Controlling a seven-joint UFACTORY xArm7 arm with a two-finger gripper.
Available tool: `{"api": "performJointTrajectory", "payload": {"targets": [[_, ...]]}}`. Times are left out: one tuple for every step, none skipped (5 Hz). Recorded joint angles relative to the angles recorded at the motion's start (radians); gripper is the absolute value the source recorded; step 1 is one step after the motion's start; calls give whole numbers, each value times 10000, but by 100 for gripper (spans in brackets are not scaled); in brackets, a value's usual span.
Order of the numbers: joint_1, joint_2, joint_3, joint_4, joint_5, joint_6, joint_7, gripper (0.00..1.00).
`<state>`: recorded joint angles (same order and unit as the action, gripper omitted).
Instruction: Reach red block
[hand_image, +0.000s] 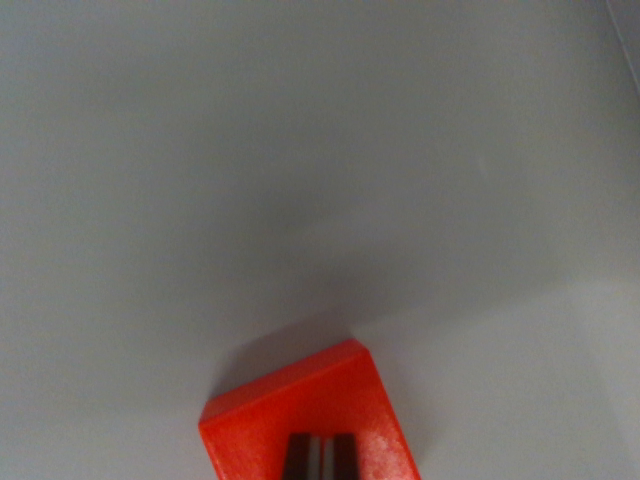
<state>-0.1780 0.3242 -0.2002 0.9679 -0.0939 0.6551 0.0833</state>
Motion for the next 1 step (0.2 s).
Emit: {"api": "performJointTrajectory", "payload": {"targets": [[0,0,0,0,0,0,0,0]]}}
